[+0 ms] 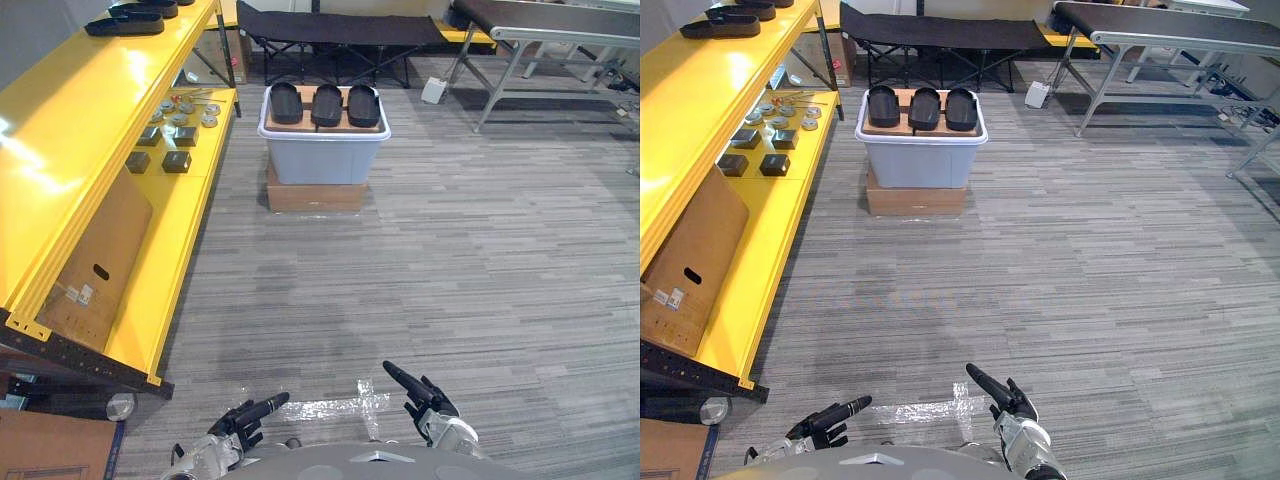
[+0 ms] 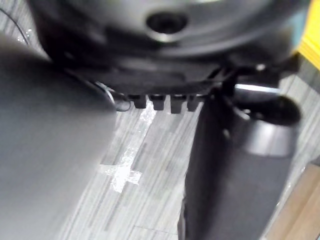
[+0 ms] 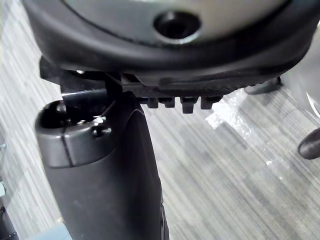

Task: Walk over and take three plastic housings, then place them on the shelf

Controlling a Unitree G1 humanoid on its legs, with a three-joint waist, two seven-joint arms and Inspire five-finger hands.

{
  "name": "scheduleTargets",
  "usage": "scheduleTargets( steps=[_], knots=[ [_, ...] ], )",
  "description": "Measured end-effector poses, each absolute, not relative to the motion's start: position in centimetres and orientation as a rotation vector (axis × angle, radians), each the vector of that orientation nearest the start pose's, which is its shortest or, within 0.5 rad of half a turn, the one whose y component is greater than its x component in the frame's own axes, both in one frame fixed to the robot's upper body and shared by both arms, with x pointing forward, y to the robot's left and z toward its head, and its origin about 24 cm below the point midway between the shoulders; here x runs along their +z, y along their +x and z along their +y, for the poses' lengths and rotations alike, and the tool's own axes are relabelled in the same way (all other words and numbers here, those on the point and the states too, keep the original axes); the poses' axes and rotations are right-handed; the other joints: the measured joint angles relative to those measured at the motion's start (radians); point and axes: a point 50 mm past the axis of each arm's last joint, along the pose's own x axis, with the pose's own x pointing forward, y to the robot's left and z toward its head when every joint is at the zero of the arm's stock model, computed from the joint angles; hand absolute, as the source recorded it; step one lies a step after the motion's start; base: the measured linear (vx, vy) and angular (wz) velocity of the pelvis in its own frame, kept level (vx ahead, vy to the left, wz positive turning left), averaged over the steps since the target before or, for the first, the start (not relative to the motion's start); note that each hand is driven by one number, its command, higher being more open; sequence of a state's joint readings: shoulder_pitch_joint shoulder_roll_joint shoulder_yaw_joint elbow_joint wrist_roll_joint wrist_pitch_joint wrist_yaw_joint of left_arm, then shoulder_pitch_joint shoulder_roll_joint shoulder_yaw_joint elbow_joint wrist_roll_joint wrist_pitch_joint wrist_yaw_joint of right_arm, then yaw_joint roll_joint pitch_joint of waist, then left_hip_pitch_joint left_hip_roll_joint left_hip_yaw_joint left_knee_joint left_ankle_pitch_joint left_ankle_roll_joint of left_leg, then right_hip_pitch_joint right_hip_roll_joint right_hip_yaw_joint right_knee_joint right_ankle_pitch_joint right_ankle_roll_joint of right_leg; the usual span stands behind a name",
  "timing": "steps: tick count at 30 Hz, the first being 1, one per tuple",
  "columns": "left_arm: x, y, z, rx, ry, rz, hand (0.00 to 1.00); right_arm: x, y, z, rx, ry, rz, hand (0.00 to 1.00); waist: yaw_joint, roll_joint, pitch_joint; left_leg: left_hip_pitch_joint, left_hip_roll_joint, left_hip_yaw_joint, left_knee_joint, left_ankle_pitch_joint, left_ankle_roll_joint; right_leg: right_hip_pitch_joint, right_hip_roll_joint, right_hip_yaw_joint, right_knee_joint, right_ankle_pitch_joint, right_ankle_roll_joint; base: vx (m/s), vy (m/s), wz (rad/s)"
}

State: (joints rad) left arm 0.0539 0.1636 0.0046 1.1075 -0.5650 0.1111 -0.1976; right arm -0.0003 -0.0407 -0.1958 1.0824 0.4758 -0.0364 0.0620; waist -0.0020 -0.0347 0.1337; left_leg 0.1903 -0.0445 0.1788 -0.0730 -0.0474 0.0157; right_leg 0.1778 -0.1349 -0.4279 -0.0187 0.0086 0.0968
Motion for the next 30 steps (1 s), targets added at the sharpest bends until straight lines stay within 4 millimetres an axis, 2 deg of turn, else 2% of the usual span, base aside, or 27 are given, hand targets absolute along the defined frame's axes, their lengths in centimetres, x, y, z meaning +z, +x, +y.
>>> scheduleTargets(
  steps=[8,10,12,13,14,16,17,18,19,20,21,22,24,25,27,28,29,30],
  knots=[
    [-16.5,8.0,20.2,0.309,-0.552,1.145,1.00,-16.0,10.7,-18.5,-0.425,0.519,0.980,1.00,-0.001,-0.002,0.003,0.013,-0.003,0.001,-0.002,0.004,0.004,0.013,-0.003,-0.001,0.003,-0.002,-0.003,-0.06,-0.002,0.00],
    [-16.5,8.0,20.1,0.312,-0.549,1.134,1.00,-16.1,10.2,-18.7,-0.436,0.514,0.984,1.00,0.000,-0.002,0.003,0.012,-0.007,0.002,-0.006,0.005,0.005,-0.005,-0.013,0.001,0.035,-0.019,-0.006,-0.06,0.014,0.00],
    [-16.5,8.0,20.2,0.312,-0.545,1.127,1.00,-16.1,10.0,-19.0,-0.448,0.507,0.975,1.00,-0.002,-0.011,0.014,0.012,-0.016,-0.005,-0.014,0.004,0.007,-0.047,-0.044,0.000,0.136,-0.068,0.002,-0.03,0.048,0.13],
    [-16.5,8.1,20.3,0.308,-0.538,1.118,1.00,-16.2,9.6,-19.2,-0.464,0.507,0.979,1.00,-0.002,-0.016,0.018,0.012,-0.027,-0.013,-0.014,0.002,0.014,-0.078,-0.075,-0.001,0.220,-0.099,0.016,-0.03,0.093,0.17],
    [-16.4,8.2,20.2,0.304,-0.539,1.110,1.00,-16.0,9.6,-19.6,-0.474,0.498,0.958,1.00,-0.001,-0.017,0.025,0.011,-0.031,-0.014,-0.015,-0.003,0.040,-0.135,-0.107,0.007,0.344,-0.111,0.030,-0.01,0.112,0.10],
    [-16.3,8.4,20.4,0.303,-0.531,1.091,1.00,-15.7,10.1,-20.0,-0.483,0.500,0.925,1.00,-0.001,-0.014,0.034,0.015,-0.034,-0.007,-0.015,-0.001,0.052,-0.225,-0.150,0.018,0.533,-0.104,0.018,0.02,0.088,-0.02],
    [-16.1,8.9,20.8,0.302,-0.520,1.067,1.00,-15.7,10.2,-20.0,-0.483,0.504,0.918,1.00,-0.001,-0.019,0.055,0.035,-0.033,-0.019,-0.013,-0.005,0.066,-0.273,-0.158,0.026,0.620,-0.117,0.000,0.10,0.034,-0.01],
    [-16.1,9.0,20.9,0.304,-0.513,1.062,1.00,-15.9,10.0,-19.7,-0.474,0.515,0.932,1.00,-0.002,-0.025,0.060,0.045,-0.015,-0.025,-0.007,-0.011,0.066,-0.291,-0.126,0.048,0.613,-0.149,-0.011,0.11,0.012,0.01],
    [-16.0,9.1,20.9,0.299,-0.512,1.062,1.00,-15.9,9.7,-19.5,-0.468,0.520,0.941,1.00,-0.003,-0.023,0.060,0.042,-0.003,-0.026,0.000,-0.017,0.065,-0.300,-0.100,0.060,0.583,-0.156,-0.010,0.12,0.001,0.03],
    [-16.0,9.4,20.6,0.284,-0.509,1.064,1.00,-16.0,9.4,-19.3,-0.472,0.535,0.944,1.00,-0.004,-0.013,0.067,0.041,0.024,-0.026,0.001,-0.023,0.058,-0.316,-0.035,0.072,0.470,-0.150,-0.002,0.11,-0.001,-0.03],
    [-15.9,9.8,20.7,0.273,-0.502,1.066,1.00,-15.9,9.6,-19.5,-0.467,0.523,0.933,1.00,-0.006,-0.009,0.076,0.040,0.039,-0.024,0.001,-0.026,0.051,-0.329,0.007,0.074,0.357,-0.131,0.009,0.16,-0.015,-0.05],
    [-15.8,10.1,20.8,0.263,-0.492,1.068,1.00,-15.9,9.5,-19.5,-0.471,0.518,0.931,1.00,-0.009,-0.019,0.082,0.037,0.039,-0.024,0.000,-0.032,0.044,-0.353,0.036,0.077,0.221,-0.072,0.021,0.17,-0.024,-0.05],
    [-15.7,10.3,21.4,0.269,-0.485,1.068,1.00,-16.1,9.0,-19.5,-0.486,0.515,0.950,1.00,-0.013,-0.050,0.100,0.055,0.010,-0.021,0.003,-0.048,0.016,-0.401,0.020,0.083,0.152,-0.017,0.027,0.21,-0.051,0.03],
    [-15.7,10.2,21.6,0.271,-0.485,1.067,1.00,-16.2,8.5,-19.4,-0.493,0.513,0.967,1.00,-0.016,-0.062,0.107,0.077,-0.003,-0.019,0.009,-0.065,0.002,-0.407,0.010,0.090,0.140,-0.015,0.029,0.37,-0.122,0.10],
    [-15.7,9.7,21.8,0.277,-0.504,1.063,1.00,-16.7,6.7,-19.0,-0.518,0.539,1.022,1.00,-0.019,-0.071,0.112,0.104,-0.010,-0.024,0.077,-0.146,-0.022,-0.398,0.000,0.108,0.142,-0.003,-0.002,0.40,-0.160,0.07],
    [-15.7,9.7,21.8,0.274,-0.515,1.060,1.00,-16.7,6.5,-19.1,-0.537,0.552,1.024,1.00,-0.022,-0.061,0.110,0.099,0.010,-0.019,0.170,-0.234,-0.033,-0.389,0.002,0.104,0.176,0.001,-0.050,0.33,-0.152,-0.07],
    [-15.8,9.7,21.4,0.274,-0.534,1.059,1.00,-16.6,6.7,-19.6,-0.544,0.548,1.021,1.00,-0.028,-0.030,0.109,0.095,0.052,-0.008,0.234,-0.294,-0.048,-0.391,0.024,0.089,0.228,0.005,-0.086,0.45,-0.207,-0.18],
    [-16.1,9.0,20.5,0.291,-0.593,1.077,1.00,-16.5,6.5,-21.0,-0.542,0.512,1.033,1.00,-0.033,0.037,0.074,0.099,0.134,0.020,0.291,-0.343,-0.093,-0.394,0.089,0.069,0.299,-0.027,-0.127,0.57,-0.157,-0.12]
  ],
)
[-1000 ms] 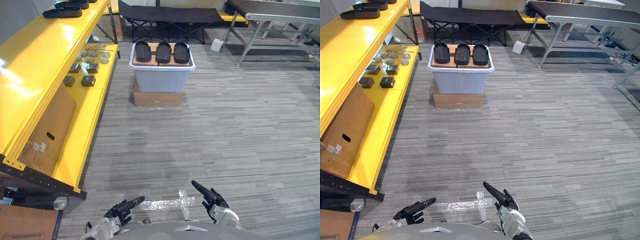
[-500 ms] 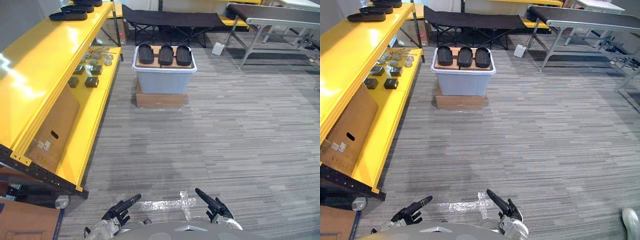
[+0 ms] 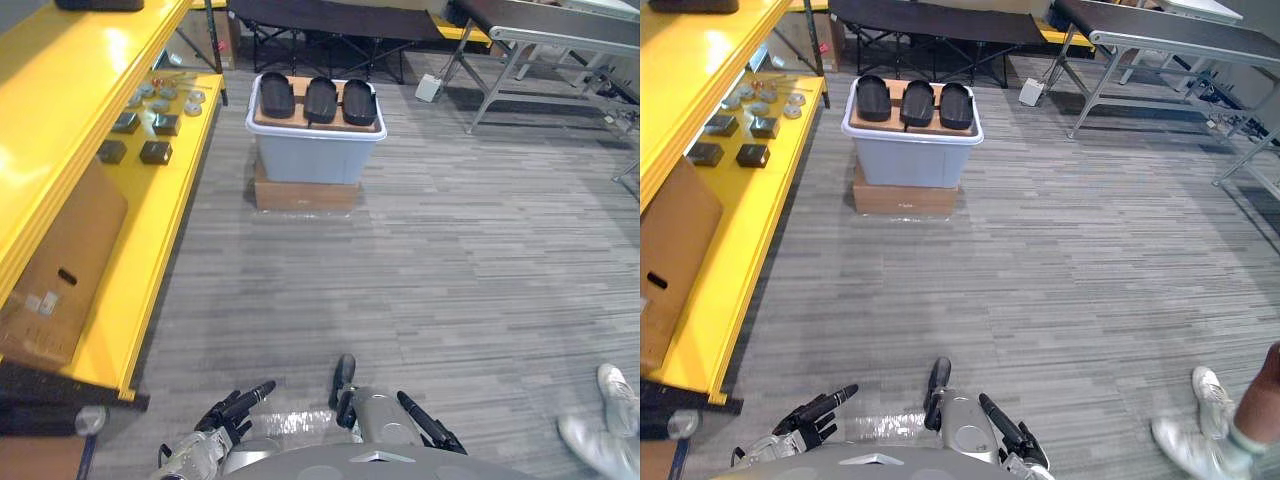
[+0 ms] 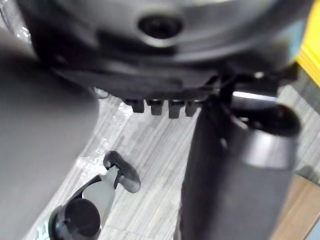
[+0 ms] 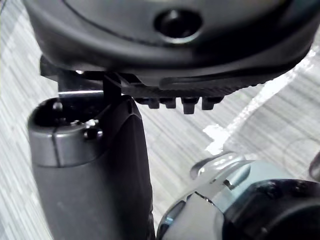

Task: Walk over and take three plastic housings, then place them on the shelf

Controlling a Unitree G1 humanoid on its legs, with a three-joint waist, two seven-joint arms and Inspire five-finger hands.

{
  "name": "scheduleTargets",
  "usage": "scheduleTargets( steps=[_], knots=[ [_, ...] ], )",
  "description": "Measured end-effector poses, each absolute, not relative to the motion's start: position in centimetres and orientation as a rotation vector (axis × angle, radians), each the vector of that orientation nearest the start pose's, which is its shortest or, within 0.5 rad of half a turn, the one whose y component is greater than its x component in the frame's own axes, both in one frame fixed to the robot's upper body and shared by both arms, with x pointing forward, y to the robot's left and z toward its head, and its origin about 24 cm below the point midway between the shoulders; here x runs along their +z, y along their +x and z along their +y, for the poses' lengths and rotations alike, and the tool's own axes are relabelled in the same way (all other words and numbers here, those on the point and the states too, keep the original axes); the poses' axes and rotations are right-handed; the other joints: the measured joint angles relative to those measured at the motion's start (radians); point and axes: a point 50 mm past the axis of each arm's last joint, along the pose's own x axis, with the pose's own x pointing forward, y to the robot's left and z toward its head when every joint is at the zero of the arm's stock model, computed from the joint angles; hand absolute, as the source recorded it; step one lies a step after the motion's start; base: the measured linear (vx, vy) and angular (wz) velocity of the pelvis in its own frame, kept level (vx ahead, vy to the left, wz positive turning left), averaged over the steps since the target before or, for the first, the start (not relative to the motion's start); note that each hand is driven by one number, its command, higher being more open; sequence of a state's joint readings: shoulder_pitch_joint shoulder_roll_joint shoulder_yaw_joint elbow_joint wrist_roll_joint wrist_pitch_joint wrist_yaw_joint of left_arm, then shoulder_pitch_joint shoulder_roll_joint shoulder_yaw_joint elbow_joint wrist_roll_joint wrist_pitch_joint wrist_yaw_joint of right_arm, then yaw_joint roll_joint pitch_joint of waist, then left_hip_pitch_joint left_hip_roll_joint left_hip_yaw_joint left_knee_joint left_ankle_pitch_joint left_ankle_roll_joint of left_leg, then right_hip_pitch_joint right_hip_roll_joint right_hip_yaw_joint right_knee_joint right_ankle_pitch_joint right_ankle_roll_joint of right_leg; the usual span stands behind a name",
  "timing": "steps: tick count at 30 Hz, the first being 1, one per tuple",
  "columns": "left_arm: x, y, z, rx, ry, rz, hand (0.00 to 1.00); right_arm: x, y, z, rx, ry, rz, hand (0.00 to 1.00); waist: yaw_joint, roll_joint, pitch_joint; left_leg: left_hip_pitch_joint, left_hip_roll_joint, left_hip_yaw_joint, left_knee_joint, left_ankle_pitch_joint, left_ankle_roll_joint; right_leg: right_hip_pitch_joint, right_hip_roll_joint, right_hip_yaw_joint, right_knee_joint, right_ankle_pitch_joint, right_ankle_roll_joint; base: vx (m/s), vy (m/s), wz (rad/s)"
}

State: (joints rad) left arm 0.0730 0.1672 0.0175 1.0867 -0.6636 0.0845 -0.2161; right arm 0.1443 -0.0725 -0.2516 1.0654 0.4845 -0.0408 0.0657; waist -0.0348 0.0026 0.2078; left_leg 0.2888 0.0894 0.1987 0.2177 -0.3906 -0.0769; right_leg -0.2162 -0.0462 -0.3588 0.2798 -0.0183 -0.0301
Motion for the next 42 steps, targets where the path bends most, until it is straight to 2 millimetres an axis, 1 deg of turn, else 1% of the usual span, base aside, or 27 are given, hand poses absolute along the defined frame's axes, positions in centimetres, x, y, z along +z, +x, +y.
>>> scheduleTargets(
  steps=[1,2,3,5,7,9,10,11,13,14,15,16,17,18,19,20,21,23,24,26,29,30,31,33,35,38,42],
  knots=[
    [-16.0,8.8,21.0,0.311,-0.611,1.058,1.00,-16.5,6.4,-21.1,-0.499,0.450,1.066,1.00,-0.002,-0.007,-0.019,-0.075,0.037,0.034,0.203,-0.009,-0.025,0.028,0.005,0.006,-0.013,0.017,0.005,0.60,-0.167,-0.21],
    [-15.8,9.0,21.4,0.328,-0.625,1.035,1.00,-16.6,6.3,-21.1,-0.486,0.425,1.087,1.00,0.010,-0.007,-0.018,-0.131,0.073,0.062,0.352,0.006,-0.039,0.039,0.020,0.006,-0.022,0.031,-0.065,0.61,-0.196,-0.15],
    [-15.6,9.9,21.4,0.347,-0.662,0.983,1.00,-16.5,6.7,-21.5,-0.463,0.390,1.097,1.00,0.018,0.021,-0.011,-0.242,0.174,0.067,0.629,0.101,-0.034,0.116,0.073,0.004,-0.088,0.021,-0.088,0.46,-0.210,-0.22],
    [-15.2,11.5,20.8,0.327,-0.688,0.930,1.00,-16.4,7.3,-22.3,-0.459,0.355,1.106,1.00,0.032,0.034,0.026,-0.337,0.173,0.043,0.754,0.058,-0.044,0.221,0.086,0.016,-0.133,0.010,-0.090,0.70,-0.208,-0.24],
    [-14.9,12.3,20.2,0.302,-0.702,0.905,1.00,-16.2,8.4,-22.4,-0.452,0.354,1.084,1.00,0.042,0.043,0.032,-0.417,0.098,0.049,0.645,0.053,-0.043,0.306,0.075,0.049,-0.195,-0.003,-0.081,0.61,-0.113,-0.44],
    [-14.8,12.7,19.3,0.287,-0.742,0.866,1.00,-15.9,10.1,-22.0,-0.431,0.358,1.038,1.00,0.060,0.045,0.034,-0.492,-0.003,0.072,0.292,0.122,-0.038,0.379,0.057,0.098,-0.259,-0.023,-0.052,0.48,-0.042,-0.61],
    [-14.8,12.7,19.0,0.288,-0.758,0.859,1.00,-15.8,10.4,-22.0,-0.429,0.356,1.029,1.00,0.064,0.049,0.035,-0.495,-0.021,0.068,0.183,0.168,-0.039,0.401,0.059,0.108,-0.275,-0.028,-0.044,0.53,0.029,-0.57],
    [-14.8,12.8,18.5,0.287,-0.787,0.846,1.00,-15.7,10.5,-21.8,-0.417,0.349,1.016,1.00,0.081,0.075,0.045,-0.519,-0.025,0.019,-0.016,0.275,-0.047,0.473,0.091,0.131,-0.321,-0.053,-0.021,0.41,0.065,-0.35],
    [-14.9,12.6,18.5,0.297,-0.799,0.846,1.00,-15.7,10.6,-21.9,-0.398,0.326,1.021,1.00,0.091,0.082,0.045,-0.531,-0.014,-0.003,-0.050,0.302,-0.037,0.523,0.108,0.144,-0.329,-0.089,-0.015,0.36,0.117,-0.26],
    [-15.0,12.3,18.7,0.311,-0.797,0.852,1.00,-15.7,10.4,-21.8,-0.393,0.316,1.029,1.00,0.095,0.077,0.046,-0.525,-0.008,-0.003,-0.055,0.355,-0.009,0.555,0.111,0.155,-0.320,-0.125,-0.005,0.45,0.192,-0.19],
    [-15.1,11.8,19.5,0.337,-0.770,0.871,1.00,-15.8,10.5,-21.5,-0.388,0.315,1.031,1.00,0.096,0.046,0.043,-0.519,-0.032,0.017,-0.038,0.451,0.044,0.563,0.074,0.163,-0.265,-0.202,0.036,0.60,0.239,-0.10],
    [-15.2,11.6,19.8,0.347,-0.761,0.886,1.00,-15.7,10.6,-21.5,-0.385,0.316,1.025,1.00,0.095,0.017,0.031,-0.516,-0.058,0.027,-0.028,0.468,0.072,0.553,0.042,0.160,-0.208,-0.241,0.073,0.55,0.183,-0.05],
    [-15.2,11.6,19.8,0.354,-0.759,0.895,1.00,-15.7,10.7,-21.5,-0.383,0.314,1.022,1.00,0.095,0.012,0.030,-0.505,-0.069,0.035,-0.033,0.480,0.108,0.532,0.022,0.160,-0.144,-0.263,0.105,0.57,0.178,-0.02],
    [-15.4,11.4,19.8,0.372,-0.755,0.916,1.00,-15.6,11.0,-21.6,-0.378,0.310,1.016,1.00,0.091,0.002,0.035,-0.469,-0.101,0.042,-0.069,0.469,0.157,0.433,-0.032,0.159,0.091,-0.290,0.150,0.55,0.186,-0.03],
    [-15.6,11.0,19.8,0.386,-0.753,0.937,1.00,-15.5,11.5,-21.3,-0.371,0.319,1.003,1.00,0.087,-0.016,0.045,-0.405,-0.135,0.042,-0.124,0.464,0.160,0.297,-0.104,0.137,0.403,-0.250,0.200,0.53,0.201,0.06],
    [-15.7,10.8,20.0,0.397,-0.746,0.945,1.00,-15.5,11.7,-21.0,-0.364,0.328,0.998,1.00,0.083,-0.026,0.054,-0.369,-0.151,0.037,-0.136,0.449,0.162,0.252,-0.147,0.119,0.516,-0.254,0.196,0.60,0.205,0.19],
    [-15.8,10.4,20.0,0.401,-0.732,0.966,1.00,-15.6,11.6,-20.4,-0.348,0.352,1.002,1.00,0.084,-0.027,0.069,-0.301,-0.163,0.035,-0.134,0.419,0.170,0.214,-0.198,0.086,0.610,-0.273,0.166,0.50,0.141,0.20],
    [-15.9,10.1,19.9,0.399,-0.723,0.976,1.00,-15.4,11.7,-21.0,-0.341,0.321,0.976,1.00,0.079,-0.013,0.072,-0.219,-0.158,0.010,-0.143,0.384,0.165,0.194,-0.212,0.032,0.518,-0.289,0.138,0.52,0.073,0.43],
    [-15.8,10.6,19.8,0.382,-0.710,0.962,1.00,-15.3,12.1,-21.0,-0.339,0.317,0.950,1.00,0.075,0.009,0.073,-0.191,-0.141,-0.019,-0.158,0.373,0.152,0.172,-0.182,0.021,0.366,-0.288,0.137,0.43,-0.014,0.66],
    [-15.4,11.8,19.5,0.347,-0.699,0.931,1.00,-15.0,12.6,-20.7,-0.333,0.317,0.913,1.00,0.059,0.015,0.065,-0.192,-0.112,-0.083,-0.161,0.356,0.126,0.126,-0.131,0.052,0.122,-0.255,0.156,0.38,-0.091,0.88],
    [-15.3,12.2,19.4,0.325,-0.685,0.919,1.00,-15.2,12.4,-20.0,-0.339,0.338,0.915,1.00,0.057,-0.015,0.057,-0.161,-0.110,-0.154,-0.162,0.319,0.080,0.101,-0.118,0.165,-0.109,-0.044,0.156,0.37,-0.191,0.89],
    [-15.3,11.7,20.0,0.346,-0.675,0.921,1.00,-15.5,11.7,-19.5,-0.337,0.350,0.935,1.00,0.061,-0.051,0.040,-0.141,-0.125,-0.184,-0.151,0.289,0.061,0.104,-0.131,0.189,-0.122,0.097,0.137,0.46,-0.395,0.69],
    [-15.4,11.2,20.5,0.397,-0.688,0.925,1.00,-15.7,11.4,-19.1,-0.325,0.352,0.952,1.00,0.070,-0.065,0.028,-0.119,-0.127,-0.200,-0.141,0.255,0.057,0.123,-0.136,0.177,-0.105,0.088,0.095,0.37,-0.353,0.44],
    [-15.7,10.8,19.4,0.422,-0.735,0.932,1.00,-15.4,11.7,-20.0,-0.324,0.324,0.940,1.00,0.074,-0.008,0.013,-0.135,-0.064,-0.206,-0.086,0.207,0.027,0.149,-0.081,0.151,-0.131,0.076,0.078,0.26,-0.266,0.09],
    [-15.8,10.6,19.1,0.441,-0.741,0.917,1.00,-15.3,12.0,-20.4,-0.322,0.306,0.931,1.00,0.075,0.023,0.008,-0.161,-0.021,-0.213,-0.016,0.169,-0.005,0.175,-0.037,0.131,-0.167,0.048,0.053,0.23,-0.229,0.10],
    [-15.4,11.2,19.5,0.457,-0.740,0.848,1.00,-15.5,11.2,-20.5,-0.322,0.292,0.953,1.00,0.077,0.018,0.019,-0.265,0.017,-0.169,0.219,0.154,-0.036,0.231,-0.014,0.117,-0.213,0.019,0.028,0.15,-0.198,0.14],
    [-15.1,11.5,19.5,0.425,-0.736,0.803,1.00,-15.1,10.6,-21.6,-0.382,0.264,0.912,1.00,0.051,0.028,0.018,-0.317,0.084,-0.009,0.108,0.141,-0.024,0.285,-0.026,0.080,-0.267,0.020,0.048,0.12,-0.049,0.22]
  ],
)
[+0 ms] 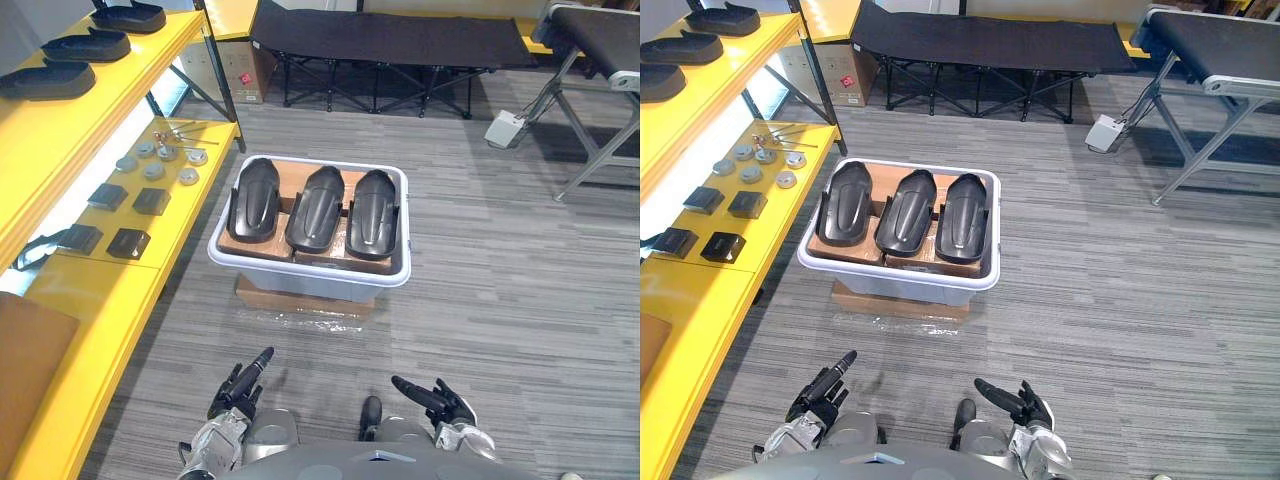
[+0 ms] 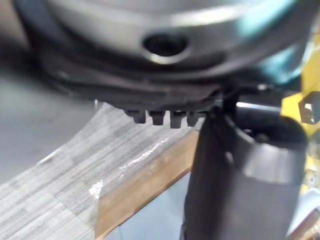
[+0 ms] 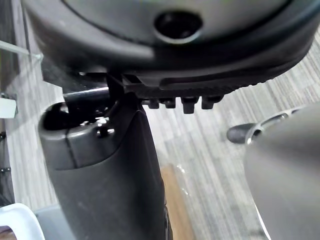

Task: Walk over and take three plastic housings, then place them on the shelf

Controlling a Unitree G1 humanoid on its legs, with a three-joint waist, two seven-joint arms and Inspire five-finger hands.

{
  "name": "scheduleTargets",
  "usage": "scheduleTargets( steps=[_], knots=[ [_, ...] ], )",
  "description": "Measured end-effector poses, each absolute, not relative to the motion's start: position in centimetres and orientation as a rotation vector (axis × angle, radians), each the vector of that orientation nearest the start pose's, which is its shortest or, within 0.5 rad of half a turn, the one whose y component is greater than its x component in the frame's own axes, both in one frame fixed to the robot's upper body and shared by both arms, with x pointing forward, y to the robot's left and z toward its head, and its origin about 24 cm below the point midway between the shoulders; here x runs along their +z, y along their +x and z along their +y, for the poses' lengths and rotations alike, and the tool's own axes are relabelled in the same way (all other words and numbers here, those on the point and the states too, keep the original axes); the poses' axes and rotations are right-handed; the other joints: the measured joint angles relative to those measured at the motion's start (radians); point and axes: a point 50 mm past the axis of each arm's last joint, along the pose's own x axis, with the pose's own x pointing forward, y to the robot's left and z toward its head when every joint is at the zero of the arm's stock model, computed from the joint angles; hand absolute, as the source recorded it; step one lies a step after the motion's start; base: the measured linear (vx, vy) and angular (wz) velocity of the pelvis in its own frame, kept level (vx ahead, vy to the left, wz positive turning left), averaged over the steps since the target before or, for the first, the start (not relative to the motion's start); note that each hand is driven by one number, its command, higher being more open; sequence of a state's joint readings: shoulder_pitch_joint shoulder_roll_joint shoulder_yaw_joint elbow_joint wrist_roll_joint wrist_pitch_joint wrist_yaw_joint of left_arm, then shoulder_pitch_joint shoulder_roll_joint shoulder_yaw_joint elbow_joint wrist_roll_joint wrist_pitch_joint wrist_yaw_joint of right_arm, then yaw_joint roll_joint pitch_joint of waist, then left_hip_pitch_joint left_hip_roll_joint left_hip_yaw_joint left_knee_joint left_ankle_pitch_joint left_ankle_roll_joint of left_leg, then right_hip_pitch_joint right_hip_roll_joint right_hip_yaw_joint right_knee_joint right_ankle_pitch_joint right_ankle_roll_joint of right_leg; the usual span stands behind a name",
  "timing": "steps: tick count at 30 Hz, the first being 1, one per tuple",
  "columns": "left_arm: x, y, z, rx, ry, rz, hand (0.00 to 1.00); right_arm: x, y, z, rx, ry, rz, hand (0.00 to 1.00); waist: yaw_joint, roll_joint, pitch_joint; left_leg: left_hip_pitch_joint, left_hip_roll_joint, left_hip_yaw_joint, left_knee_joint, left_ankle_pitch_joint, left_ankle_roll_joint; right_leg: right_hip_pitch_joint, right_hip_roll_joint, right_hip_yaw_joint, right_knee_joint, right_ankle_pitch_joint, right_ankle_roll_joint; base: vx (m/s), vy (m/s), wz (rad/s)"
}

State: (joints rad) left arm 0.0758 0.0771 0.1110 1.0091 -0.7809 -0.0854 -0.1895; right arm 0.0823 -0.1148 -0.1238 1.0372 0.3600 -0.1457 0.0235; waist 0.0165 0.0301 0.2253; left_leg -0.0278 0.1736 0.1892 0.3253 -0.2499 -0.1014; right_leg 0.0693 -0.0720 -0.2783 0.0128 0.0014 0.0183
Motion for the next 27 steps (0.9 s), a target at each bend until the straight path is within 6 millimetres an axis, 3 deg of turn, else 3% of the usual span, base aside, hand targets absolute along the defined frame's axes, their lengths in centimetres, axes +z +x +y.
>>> scheduleTargets(
  steps=[2,3,5,6,9,16,23,27],
  knots=[
    [-15.0,11.6,19.2,0.392,-0.714,0.808,1.00,-14.5,10.5,-22.0,-0.422,0.242,0.858,1.00,-0.001,0.010,-0.004,0.000,0.011,0.030,-0.130,0.099,-0.013,0.003,-0.017,-0.015,0.003,-0.007,0.020,0.13,0.132,0.16],
    [-14.9,11.8,18.9,0.360,-0.678,0.816,1.00,-13.9,10.9,-22.3,-0.450,0.228,0.806,1.00,-0.004,0.015,-0.009,0.005,0.012,0.047,-0.164,0.187,-0.007,0.002,-0.022,-0.015,0.003,-0.007,0.031,0.12,0.166,0.00],
    [-14.4,12.7,18.6,0.300,-0.622,0.812,1.00,-12.8,12.3,-21.5,-0.471,0.237,0.723,1.00,-0.016,-0.010,-0.020,0.016,-0.028,0.066,-0.213,0.198,0.005,-0.008,-0.058,-0.014,-0.004,0.005,0.054,0.16,0.201,-0.04],
    [-14.1,13.2,18.6,0.258,-0.583,0.809,1.00,-12.1,13.2,-21.1,-0.474,0.250,0.668,1.00,-0.019,-0.036,-0.018,0.017,-0.050,0.081,-0.234,0.206,0.018,-0.017,-0.076,-0.006,-0.015,0.013,0.066,0.14,0.178,-0.11],
    [-14.0,13.6,18.4,0.205,-0.538,0.841,1.00,-9.8,15.4,-21.0,-0.453,0.265,0.533,1.00,-0.019,-0.068,-0.032,0.044,-0.086,0.113,-0.264,0.201,0.032,-0.011,-0.106,0.009,-0.035,0.031,0.092,0.13,0.135,-0.20],
    [-14.6,12.0,19.5,0.198,-0.428,0.939,1.00,-6.2,18.6,-21.9,-0.386,0.271,0.391,1.00,-0.019,-0.068,-0.042,0.090,-0.092,0.119,-0.278,0.195,0.041,0.027,-0.112,-0.022,-0.033,0.036,0.101,0.08,0.031,-0.02],
    [-15.2,9.4,20.6,0.275,-0.421,0.975,1.00,-2.6,21.7,-27.3,-0.433,0.162,0.309,1.00,-0.017,-0.060,-0.047,0.099,-0.089,0.108,-0.286,0.195,0.041,0.032,-0.109,-0.032,-0.020,0.036,0.101,-0.04,-0.002,0.03],
    [-15.0,8.8,22.4,0.332,-0.409,0.958,1.00,0.5,26.0,-29.7,-0.460,0.147,0.240,1.00,-0.003,-0.086,-0.013,0.000,-0.091,0.085,-0.259,0.210,0.053,-0.059,-0.117,-0.050,0.007,0.036,0.101,-0.16,-0.005,0.09]
  ],
)
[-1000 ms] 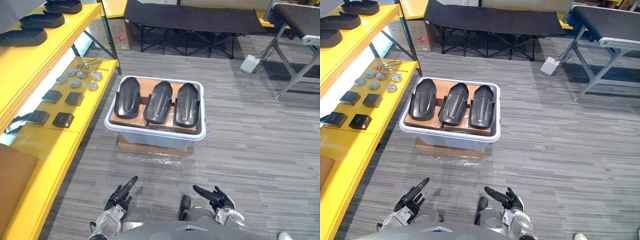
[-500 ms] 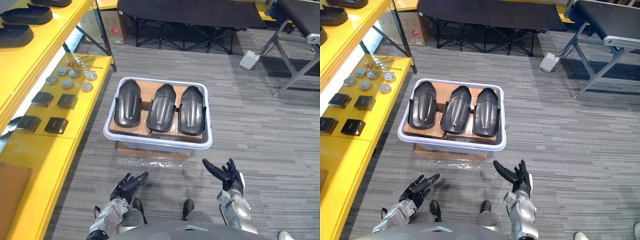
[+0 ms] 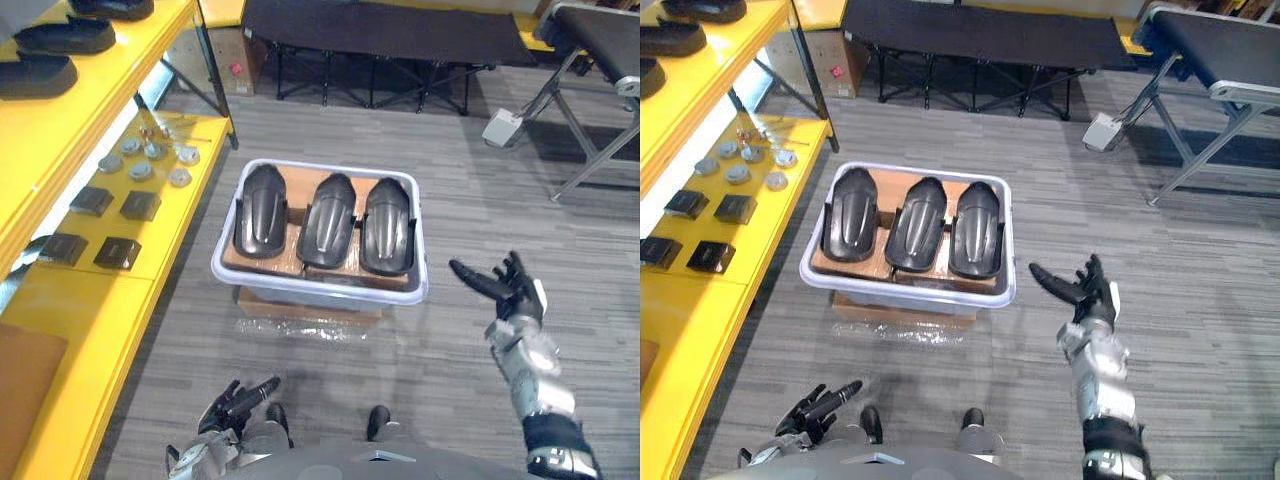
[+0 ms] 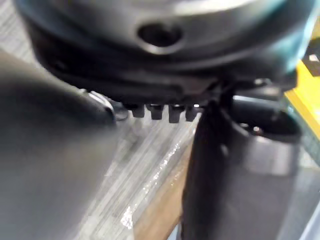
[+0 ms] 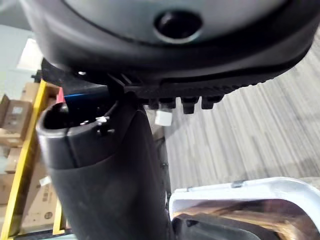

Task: Walk over and take three plastic housings, then place them on the shelf

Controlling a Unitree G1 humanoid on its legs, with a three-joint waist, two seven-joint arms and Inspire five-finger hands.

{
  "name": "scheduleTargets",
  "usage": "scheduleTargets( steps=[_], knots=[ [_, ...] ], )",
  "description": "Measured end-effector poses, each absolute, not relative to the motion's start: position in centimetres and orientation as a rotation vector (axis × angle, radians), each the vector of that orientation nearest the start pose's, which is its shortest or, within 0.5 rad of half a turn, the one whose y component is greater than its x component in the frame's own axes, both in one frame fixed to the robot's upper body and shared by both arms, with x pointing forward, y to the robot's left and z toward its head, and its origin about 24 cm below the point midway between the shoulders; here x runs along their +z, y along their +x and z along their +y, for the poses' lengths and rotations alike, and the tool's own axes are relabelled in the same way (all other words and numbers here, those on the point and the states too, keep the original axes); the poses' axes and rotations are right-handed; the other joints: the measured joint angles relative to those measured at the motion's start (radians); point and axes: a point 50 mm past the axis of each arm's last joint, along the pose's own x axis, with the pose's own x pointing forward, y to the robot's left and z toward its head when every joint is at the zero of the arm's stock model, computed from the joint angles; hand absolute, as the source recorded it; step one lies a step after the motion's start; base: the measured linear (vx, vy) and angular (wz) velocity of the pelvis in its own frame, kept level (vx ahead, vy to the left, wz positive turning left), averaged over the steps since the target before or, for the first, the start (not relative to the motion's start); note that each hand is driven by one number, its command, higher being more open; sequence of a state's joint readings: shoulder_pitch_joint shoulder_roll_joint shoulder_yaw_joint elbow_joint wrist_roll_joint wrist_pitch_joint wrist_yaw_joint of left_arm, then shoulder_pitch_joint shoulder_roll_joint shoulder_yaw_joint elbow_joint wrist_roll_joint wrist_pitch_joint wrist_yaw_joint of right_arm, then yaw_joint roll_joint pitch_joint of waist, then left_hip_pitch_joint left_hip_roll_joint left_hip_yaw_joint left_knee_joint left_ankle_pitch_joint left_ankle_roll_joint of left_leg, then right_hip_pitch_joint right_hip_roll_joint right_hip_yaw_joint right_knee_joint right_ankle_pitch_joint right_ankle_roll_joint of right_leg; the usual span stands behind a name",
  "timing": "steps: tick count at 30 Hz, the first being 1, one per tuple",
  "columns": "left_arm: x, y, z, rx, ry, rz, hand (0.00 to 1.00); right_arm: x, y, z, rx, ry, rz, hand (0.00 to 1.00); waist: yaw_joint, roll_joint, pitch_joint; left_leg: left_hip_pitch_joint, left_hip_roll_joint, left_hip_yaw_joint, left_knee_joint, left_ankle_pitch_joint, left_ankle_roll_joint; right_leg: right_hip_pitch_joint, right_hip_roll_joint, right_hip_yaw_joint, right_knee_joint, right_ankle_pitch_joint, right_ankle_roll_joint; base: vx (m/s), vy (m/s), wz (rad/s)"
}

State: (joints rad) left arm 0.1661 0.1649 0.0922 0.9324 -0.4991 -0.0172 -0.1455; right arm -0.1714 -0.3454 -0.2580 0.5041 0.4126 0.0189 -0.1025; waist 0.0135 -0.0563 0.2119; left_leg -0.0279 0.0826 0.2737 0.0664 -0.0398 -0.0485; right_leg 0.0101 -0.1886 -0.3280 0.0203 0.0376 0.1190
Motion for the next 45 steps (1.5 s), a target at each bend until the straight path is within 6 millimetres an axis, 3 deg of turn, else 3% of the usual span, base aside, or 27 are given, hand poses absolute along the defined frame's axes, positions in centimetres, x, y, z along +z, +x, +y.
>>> scheduleTargets(
  steps=[2,5,9,15,20,26,29,30,36,40,45],
  knots=[
    [-14.9,8.9,23.0,0.338,-0.394,0.948,1.00,1.5,27.7,-30.6,-0.493,0.173,0.236,1.00,0.024,-0.011,0.041,-0.026,-0.003,-0.010,0.013,0.004,0.005,-0.014,-0.003,-0.016,0.003,-0.001,-0.003,-0.21,-0.021,0.18],
    [-14.9,8.9,22.8,0.331,-0.405,0.947,1.00,3.1,29.3,-32.1,-0.523,0.191,0.220,1.00,0.050,-0.007,0.087,-0.100,-0.011,-0.040,0.039,0.019,0.012,-0.065,-0.019,-0.047,0.025,-0.002,-0.004,-0.14,0.016,0.34],
    [-13.9,11.0,22.7,0.277,-0.423,0.842,1.00,6.9,32.5,-32.7,-0.507,0.170,0.168,1.00,0.071,0.005,0.154,-0.175,-0.015,-0.064,0.089,0.024,0.028,-0.106,-0.021,-0.059,0.030,0.024,-0.012,-0.11,0.034,0.16],
    [-13.0,13.4,22.1,0.229,-0.478,0.751,1.00,12.7,34.1,-35.6,-0.548,0.123,0.074,1.00,0.097,0.023,0.231,-0.290,-0.003,-0.094,0.202,-0.001,0.050,-0.160,-0.019,-0.083,0.048,0.044,-0.018,-0.05,0.032,0.12],
    [-12.6,14.9,21.5,0.202,-0.493,0.721,1.00,16.1,35.3,-36.1,-0.563,0.096,0.043,1.00,0.106,0.057,0.260,-0.370,0.009,-0.113,0.287,-0.033,0.060,-0.218,-0.022,-0.090,0.106,0.039,-0.025,-0.04,0.039,0.04],
    [-12.3,16.1,20.9,0.185,-0.521,0.702,1.00,16.9,35.9,-36.0,-0.592,0.073,0.125,1.00,0.127,0.082,0.287,-0.435,0.010,-0.121,0.346,-0.046,0.070,-0.292,-0.050,-0.103,0.207,-0.004,-0.038,-0.06,0.034,0.03],
    [-12.1,16.8,20.2,0.149,-0.526,0.693,1.00,17.2,35.1,-37.5,-0.636,0.022,0.180,1.00,0.137,0.107,0.297,-0.472,0.003,-0.130,0.362,-0.047,0.073,-0.336,-0.066,-0.106,0.256,-0.023,-0.038,-0.06,0.015,0.08],
    [-12.0,17.1,19.8,0.132,-0.530,0.689,1.00,17.4,34.5,-38.4,-0.666,-0.026,0.203,0.00,0.145,0.121,0.299,-0.487,-0.001,-0.132,0.366,-0.047,0.074,-0.355,-0.075,-0.106,0.276,-0.029,-0.038,-0.07,0.015,0.10],
    [-12.0,17.2,19.3,0.124,-0.566,0.674,1.00,17.8,34.2,-39.0,-0.682,-0.114,0.269,0.00,0.148,0.144,0.303,-0.534,-0.006,-0.137,0.390,-0.041,0.081,-0.417,-0.098,-0.107,0.349,-0.056,-0.043,-0.02,-0.006,0.04],
    [-11.8,17.8,19.2,0.118,-0.574,0.652,1.00,19.8,33.7,-40.0,-0.722,-0.294,0.264,0.00,0.150,0.159,0.306,-0.579,-0.003,-0.164,0.420,-0.044,0.075,-0.452,-0.106,-0.127,0.400,-0.083,-0.050,-0.03,-0.041,0.13],
    [-11.8,18.2,19.3,0.143,-0.588,0.648,1.00,20.2,33.5,-40.4,-0.761,-0.424,0.277,0.00,0.152,0.159,0.306,-0.595,0.001,-0.171,0.420,-0.040,0.070,-0.469,-0.105,-0.133,0.416,-0.090,-0.060,-0.01,-0.027,0.05]
  ],
)
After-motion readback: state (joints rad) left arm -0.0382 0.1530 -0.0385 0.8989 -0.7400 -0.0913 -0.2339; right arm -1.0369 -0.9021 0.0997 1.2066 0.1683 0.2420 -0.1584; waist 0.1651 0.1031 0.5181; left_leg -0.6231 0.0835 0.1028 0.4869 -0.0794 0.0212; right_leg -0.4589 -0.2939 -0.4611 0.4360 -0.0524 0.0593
